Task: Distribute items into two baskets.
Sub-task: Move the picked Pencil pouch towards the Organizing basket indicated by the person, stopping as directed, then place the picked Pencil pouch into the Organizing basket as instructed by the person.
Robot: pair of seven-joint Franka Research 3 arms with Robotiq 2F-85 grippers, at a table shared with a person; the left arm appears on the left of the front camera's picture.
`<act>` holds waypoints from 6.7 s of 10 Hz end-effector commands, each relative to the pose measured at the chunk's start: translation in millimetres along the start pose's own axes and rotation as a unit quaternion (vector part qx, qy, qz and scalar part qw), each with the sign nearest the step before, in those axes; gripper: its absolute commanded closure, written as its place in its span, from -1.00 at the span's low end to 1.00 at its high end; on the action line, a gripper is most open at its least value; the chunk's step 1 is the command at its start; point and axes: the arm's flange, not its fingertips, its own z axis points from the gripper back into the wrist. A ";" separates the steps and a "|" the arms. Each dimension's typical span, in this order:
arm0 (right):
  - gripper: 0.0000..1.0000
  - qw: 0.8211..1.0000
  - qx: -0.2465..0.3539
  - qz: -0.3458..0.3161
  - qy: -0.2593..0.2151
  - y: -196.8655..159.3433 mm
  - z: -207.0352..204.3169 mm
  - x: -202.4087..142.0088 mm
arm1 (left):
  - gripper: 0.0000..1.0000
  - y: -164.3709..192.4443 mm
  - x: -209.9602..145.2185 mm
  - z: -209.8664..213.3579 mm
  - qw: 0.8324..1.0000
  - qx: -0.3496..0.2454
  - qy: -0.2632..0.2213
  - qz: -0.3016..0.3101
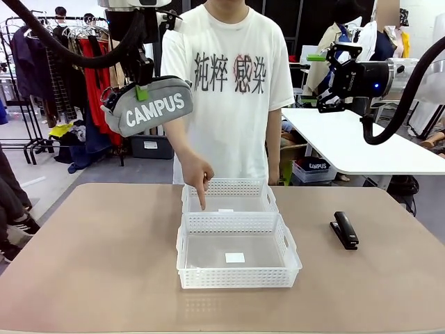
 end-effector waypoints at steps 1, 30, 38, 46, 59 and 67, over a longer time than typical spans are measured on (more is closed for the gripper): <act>-1.00 1.000 0.002 0.001 0.000 1.2 -0.5 -0.7 | 1.00 -19.8 13.0 -11.9 0.993 -0.002 0.021 -0.117; -1.00 1.000 0.002 0.001 0.000 1.2 -0.5 -0.7 | 1.00 -83.7 83.3 -52.2 0.976 -0.022 0.001 -0.218; -1.00 1.000 0.002 0.001 0.000 1.2 -0.5 -0.7 | 1.00 -83.7 83.3 -52.2 0.976 -0.022 0.001 -0.218; -1.00 1.000 0.002 0.001 0.000 1.2 -0.5 -0.7 | 1.00 -83.2 84.4 -54.5 0.976 -0.025 0.002 -0.218; -1.00 1.000 0.002 0.001 0.000 1.2 -0.5 -0.7 | 1.00 -188.0 127.2 -176.5 0.968 -0.032 0.028 -0.249; -1.00 1.000 0.002 0.001 0.000 1.2 -0.5 -0.7 | 1.00 -196.7 137.7 -214.8 0.966 -0.044 0.039 -0.253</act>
